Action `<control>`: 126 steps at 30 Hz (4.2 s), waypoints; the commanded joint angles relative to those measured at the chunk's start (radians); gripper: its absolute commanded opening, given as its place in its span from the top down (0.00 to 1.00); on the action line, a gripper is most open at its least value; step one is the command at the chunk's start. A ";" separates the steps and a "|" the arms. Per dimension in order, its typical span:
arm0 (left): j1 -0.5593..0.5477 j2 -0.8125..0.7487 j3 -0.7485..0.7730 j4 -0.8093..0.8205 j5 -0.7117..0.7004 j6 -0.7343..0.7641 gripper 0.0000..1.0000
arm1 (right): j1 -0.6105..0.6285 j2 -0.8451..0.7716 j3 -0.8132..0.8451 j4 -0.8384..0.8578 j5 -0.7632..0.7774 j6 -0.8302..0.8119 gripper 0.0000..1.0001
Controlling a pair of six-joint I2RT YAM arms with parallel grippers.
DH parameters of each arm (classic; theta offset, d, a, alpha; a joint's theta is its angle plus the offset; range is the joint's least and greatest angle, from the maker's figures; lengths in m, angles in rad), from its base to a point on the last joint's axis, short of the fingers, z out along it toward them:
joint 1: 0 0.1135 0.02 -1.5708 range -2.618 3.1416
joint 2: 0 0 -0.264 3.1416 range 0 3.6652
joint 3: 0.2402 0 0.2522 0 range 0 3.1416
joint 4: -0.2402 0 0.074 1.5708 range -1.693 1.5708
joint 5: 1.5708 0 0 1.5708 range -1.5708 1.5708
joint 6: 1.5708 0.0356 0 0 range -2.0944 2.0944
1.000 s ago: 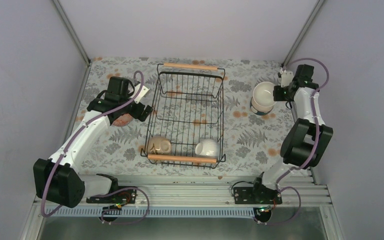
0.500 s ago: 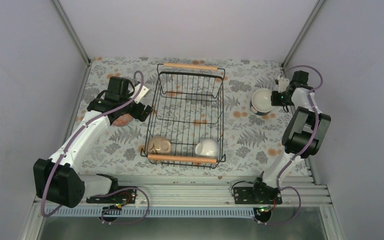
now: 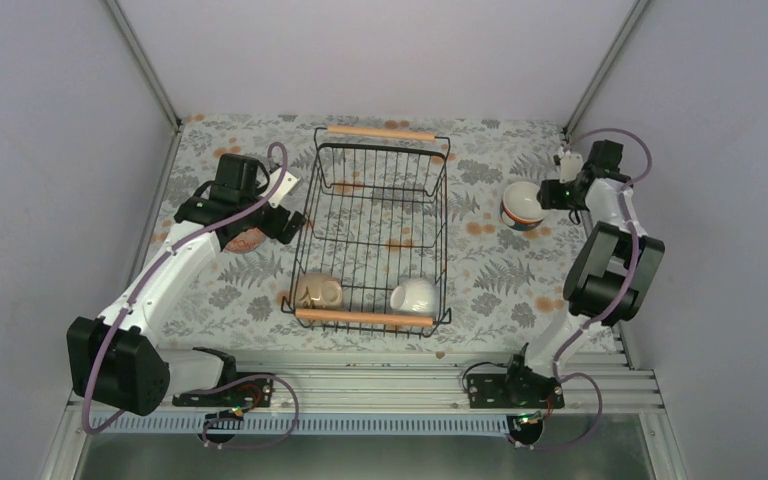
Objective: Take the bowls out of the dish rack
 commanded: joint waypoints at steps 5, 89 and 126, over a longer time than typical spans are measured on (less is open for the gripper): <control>0.006 -0.015 -0.001 0.013 0.010 0.008 0.00 | 0.095 -0.324 -0.047 -0.116 -0.038 -0.061 0.40; 0.051 -0.171 0.099 -0.030 -0.127 0.080 0.00 | 0.631 0.383 0.794 -0.116 0.277 -0.339 0.96; 0.053 -0.032 0.121 -0.014 -0.241 -0.005 0.00 | 0.548 -0.003 0.401 -0.422 0.033 -0.011 0.96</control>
